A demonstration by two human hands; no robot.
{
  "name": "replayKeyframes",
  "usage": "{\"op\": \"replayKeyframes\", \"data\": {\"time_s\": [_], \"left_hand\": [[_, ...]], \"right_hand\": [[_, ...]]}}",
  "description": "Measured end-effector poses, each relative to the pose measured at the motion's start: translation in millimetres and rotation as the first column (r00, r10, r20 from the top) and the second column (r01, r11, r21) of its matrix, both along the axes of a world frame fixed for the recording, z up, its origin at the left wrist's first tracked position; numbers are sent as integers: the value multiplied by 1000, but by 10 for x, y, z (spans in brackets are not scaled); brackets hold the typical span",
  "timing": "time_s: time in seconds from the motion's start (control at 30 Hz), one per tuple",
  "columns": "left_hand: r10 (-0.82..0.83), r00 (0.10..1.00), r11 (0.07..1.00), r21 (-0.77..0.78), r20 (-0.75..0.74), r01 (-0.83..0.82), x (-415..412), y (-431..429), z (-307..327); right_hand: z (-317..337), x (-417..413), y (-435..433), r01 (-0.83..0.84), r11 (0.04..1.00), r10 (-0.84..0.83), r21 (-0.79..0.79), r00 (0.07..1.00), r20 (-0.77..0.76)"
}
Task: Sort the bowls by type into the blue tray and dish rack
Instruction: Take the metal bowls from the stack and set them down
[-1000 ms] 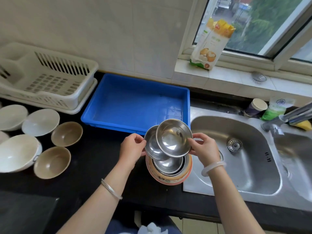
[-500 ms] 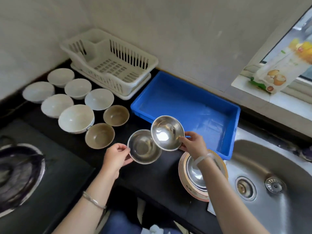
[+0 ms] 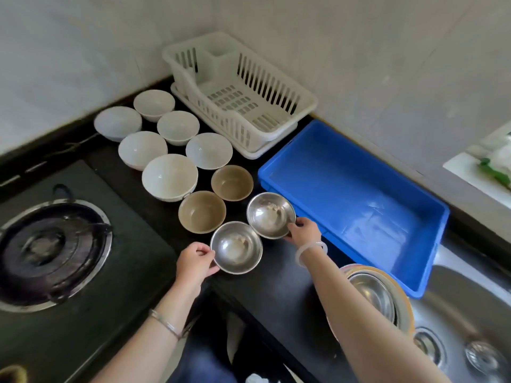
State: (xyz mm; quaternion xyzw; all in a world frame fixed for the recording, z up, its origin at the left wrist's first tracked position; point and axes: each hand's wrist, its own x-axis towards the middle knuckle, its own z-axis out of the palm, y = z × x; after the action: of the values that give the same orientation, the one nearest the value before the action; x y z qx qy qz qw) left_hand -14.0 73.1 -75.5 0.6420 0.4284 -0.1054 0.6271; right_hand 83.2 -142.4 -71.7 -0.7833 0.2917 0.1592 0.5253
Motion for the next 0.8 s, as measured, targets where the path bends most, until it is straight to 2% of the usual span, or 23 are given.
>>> {"op": "replayKeyframes", "data": {"time_s": [0.33,0.8], "left_hand": [[-10,1000,1000,10,-2,10,24,44,-24],[-12,1000,998,63,23,10,-18,10,-4]], "right_hand": [[-138,28,79,117,990,-112,84,992,-53],[-212,9,144,153,965,-137,213,987,-89]]}}
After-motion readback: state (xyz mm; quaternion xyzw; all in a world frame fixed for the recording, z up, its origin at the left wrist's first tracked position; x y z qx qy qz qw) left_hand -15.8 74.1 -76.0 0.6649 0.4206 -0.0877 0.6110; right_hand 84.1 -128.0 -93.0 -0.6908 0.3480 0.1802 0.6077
